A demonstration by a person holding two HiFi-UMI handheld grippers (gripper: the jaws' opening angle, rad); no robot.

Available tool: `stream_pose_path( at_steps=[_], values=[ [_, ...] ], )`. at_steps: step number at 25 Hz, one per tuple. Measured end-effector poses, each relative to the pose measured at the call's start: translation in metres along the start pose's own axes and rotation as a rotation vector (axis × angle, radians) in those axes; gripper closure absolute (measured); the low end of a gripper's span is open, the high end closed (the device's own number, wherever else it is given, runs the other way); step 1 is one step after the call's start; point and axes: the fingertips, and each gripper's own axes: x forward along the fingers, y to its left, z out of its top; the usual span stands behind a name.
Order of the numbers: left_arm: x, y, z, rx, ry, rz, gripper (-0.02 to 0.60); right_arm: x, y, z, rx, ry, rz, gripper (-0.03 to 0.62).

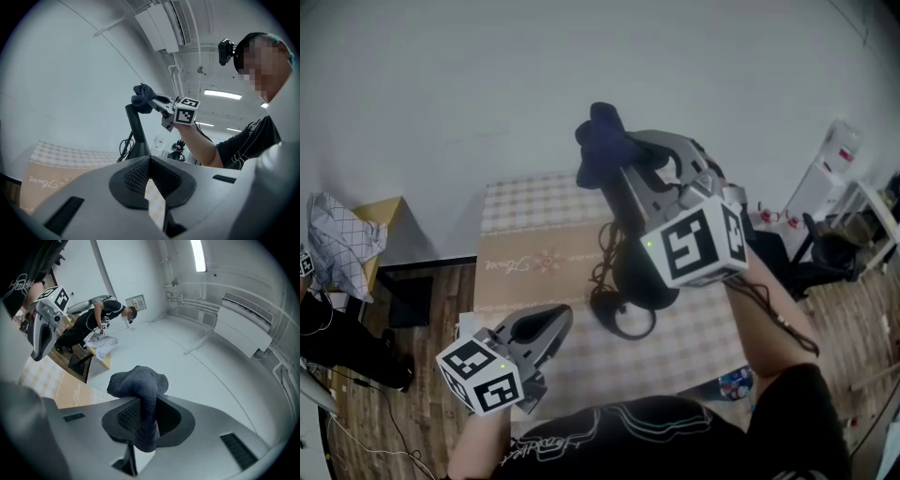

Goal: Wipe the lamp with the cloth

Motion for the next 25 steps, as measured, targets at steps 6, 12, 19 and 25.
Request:
stream_pose_path(
  at_steps=[6, 12, 19, 25],
  values=[
    [-0.001, -0.001, 0.000, -0.010, -0.001, 0.063, 0.583, 0.009, 0.014, -0.005, 0.018, -0.032, 0.064, 0.537],
    [0.004, -0.006, -0.004, -0.016, 0.001, 0.105, 0.583, 0.010, 0.027, -0.014, 0.051, -0.062, 0.112, 0.537],
    [0.014, -0.015, -0.010, -0.008, 0.025, 0.145, 0.583, 0.008, 0.040, -0.023, 0.069, -0.090, 0.155, 0.537],
    [0.019, -0.023, -0.014, -0.009, 0.024, 0.167, 0.583, 0.001, 0.050, -0.030, 0.078, -0.104, 0.187, 0.537]
  ],
)
